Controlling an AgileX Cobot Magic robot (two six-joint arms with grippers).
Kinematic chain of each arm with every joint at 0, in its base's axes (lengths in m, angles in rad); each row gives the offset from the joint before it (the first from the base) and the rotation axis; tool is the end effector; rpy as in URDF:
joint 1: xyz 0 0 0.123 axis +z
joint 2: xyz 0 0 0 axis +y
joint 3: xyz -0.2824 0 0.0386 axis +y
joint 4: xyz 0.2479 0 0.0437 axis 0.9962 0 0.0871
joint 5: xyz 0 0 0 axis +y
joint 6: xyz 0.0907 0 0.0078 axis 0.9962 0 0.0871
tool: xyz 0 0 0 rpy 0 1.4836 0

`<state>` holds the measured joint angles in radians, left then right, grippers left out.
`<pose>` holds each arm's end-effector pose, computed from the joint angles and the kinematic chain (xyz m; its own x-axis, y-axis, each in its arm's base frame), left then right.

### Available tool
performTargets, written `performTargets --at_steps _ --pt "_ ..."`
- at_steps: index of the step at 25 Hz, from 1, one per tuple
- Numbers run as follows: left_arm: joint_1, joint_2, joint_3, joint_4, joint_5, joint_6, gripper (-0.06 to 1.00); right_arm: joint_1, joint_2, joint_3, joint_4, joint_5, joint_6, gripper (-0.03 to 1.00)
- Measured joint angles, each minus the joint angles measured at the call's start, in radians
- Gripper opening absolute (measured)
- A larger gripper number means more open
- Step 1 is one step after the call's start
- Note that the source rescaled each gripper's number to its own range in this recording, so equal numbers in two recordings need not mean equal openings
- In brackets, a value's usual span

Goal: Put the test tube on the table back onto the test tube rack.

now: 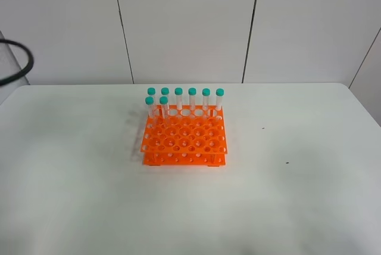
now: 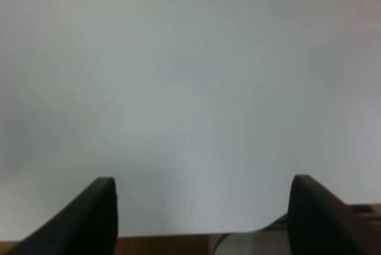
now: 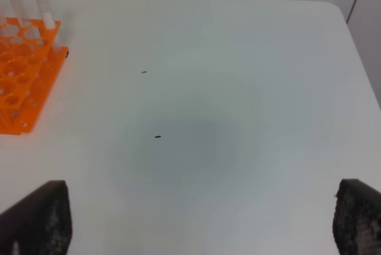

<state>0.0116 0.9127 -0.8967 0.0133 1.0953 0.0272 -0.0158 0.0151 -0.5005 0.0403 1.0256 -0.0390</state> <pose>0.1536 0.0029 0.3319 -0.8543 0.0234 -0.5193 0.0107 0.9996 0.0274 -0.0011 0.0032 0.2803 -0.4369 -0.0112 -0.8994 -0.0231 0.9997 -0.0012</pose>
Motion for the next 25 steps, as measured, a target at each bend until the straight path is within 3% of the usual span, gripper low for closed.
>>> performTargets --at_steps 7,12,18,25 --pt "0.0 -0.459 0.235 0.0 -0.028 0.001 1.0 0.0 0.0 0.0 0.0 0.0 0.0 0.98" --pt "0.0 -0.729 0.329 0.0 -0.053 0.001 1.0 0.0 0.0 0.0 0.0 0.0 0.0 0.98" --pt "0.0 -0.897 0.405 -0.033 -0.045 -0.021 1.0 0.0 0.0 0.0 0.0 0.0 0.0 0.98" --pt "0.0 -0.915 0.405 -0.046 -0.044 -0.021 1.0 0.0 0.0 0.0 0.0 0.0 0.0 0.98"
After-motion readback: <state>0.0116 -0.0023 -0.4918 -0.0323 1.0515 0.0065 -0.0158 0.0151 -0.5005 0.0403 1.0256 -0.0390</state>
